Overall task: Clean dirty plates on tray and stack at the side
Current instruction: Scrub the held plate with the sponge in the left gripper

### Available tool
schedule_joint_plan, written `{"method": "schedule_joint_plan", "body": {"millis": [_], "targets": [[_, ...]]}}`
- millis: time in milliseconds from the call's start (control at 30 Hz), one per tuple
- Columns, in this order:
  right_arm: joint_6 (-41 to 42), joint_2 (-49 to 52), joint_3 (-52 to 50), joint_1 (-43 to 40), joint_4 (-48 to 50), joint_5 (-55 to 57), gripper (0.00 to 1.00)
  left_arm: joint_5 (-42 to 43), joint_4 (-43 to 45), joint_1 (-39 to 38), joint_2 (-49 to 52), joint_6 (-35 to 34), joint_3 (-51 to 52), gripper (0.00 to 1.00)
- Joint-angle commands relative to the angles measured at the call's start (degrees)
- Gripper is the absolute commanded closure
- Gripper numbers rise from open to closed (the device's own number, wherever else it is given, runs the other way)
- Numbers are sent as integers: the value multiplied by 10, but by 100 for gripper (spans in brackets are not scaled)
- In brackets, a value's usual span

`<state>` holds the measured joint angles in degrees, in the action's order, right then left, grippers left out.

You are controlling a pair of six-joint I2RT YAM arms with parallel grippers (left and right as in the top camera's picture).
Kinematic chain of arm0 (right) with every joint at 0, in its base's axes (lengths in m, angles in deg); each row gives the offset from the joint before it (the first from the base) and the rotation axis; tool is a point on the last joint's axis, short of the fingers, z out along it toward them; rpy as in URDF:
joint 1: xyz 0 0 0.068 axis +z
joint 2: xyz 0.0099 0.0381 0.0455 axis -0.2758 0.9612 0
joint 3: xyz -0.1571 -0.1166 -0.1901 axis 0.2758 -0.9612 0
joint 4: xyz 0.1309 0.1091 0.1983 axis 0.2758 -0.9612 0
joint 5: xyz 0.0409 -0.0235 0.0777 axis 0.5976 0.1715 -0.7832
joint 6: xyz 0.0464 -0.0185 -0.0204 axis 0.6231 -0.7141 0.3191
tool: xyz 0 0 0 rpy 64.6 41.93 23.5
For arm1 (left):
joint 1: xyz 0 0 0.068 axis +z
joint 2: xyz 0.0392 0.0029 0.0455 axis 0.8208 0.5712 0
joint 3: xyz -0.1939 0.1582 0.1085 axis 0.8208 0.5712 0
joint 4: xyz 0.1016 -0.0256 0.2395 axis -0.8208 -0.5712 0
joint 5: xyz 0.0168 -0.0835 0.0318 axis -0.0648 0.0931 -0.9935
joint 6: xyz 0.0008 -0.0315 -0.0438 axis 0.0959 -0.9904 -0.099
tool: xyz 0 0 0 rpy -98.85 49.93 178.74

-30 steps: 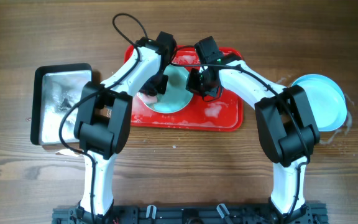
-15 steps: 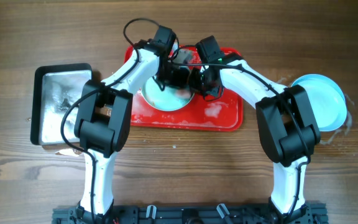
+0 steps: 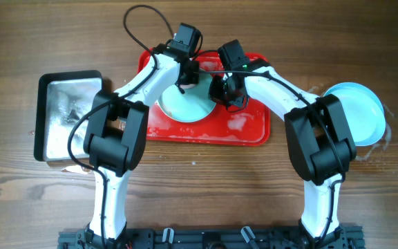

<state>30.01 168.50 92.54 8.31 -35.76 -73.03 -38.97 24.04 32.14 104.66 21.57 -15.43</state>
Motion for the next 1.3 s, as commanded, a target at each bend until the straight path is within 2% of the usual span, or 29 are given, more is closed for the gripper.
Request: {"method": "schedule_joint_plan", "body": {"millis": [0, 100, 233, 367, 467, 567, 667, 833, 933, 1000, 1100, 1267], "targets": [[11, 19, -8, -3, -2, 22, 96, -167, -65, 21, 14, -54, 12, 96], [10, 19, -8, -3, -3, 22, 96, -127, -136, 19, 14, -54, 12, 96], [10, 19, -8, -3, -2, 22, 95, -12, -222, 18, 14, -29, 12, 96], [11, 19, -8, -3, -2, 21, 96, 170, -276, 17, 14, 45, 12, 96], [11, 19, -8, -3, -2, 21, 96, 281, -278, 17, 14, 45, 12, 96], [11, 19, -8, -3, -2, 22, 96, 360, -243, 11, 14, 45, 12, 96], [11, 19, -8, -3, -2, 21, 96, 379, -178, 0, 14, 44, 12, 96], [10, 19, -8, -3, -3, 22, 96, 378, -40, -18, 14, 44, 12, 96], [10, 19, -8, -3, -2, 22, 96, 323, 33, -26, 14, 42, 12, 96], [10, 19, -8, -3, -3, 22, 96, 246, 63, -30, 14, 42, 12, 96], [6, 19, -8, -3, -3, 21, 96, 88, 72, -32, 14, 14, 12, 96], [6, 19, -8, -3, -2, 21, 96, -169, 22, -24, 14, -46, 12, 96]]}}
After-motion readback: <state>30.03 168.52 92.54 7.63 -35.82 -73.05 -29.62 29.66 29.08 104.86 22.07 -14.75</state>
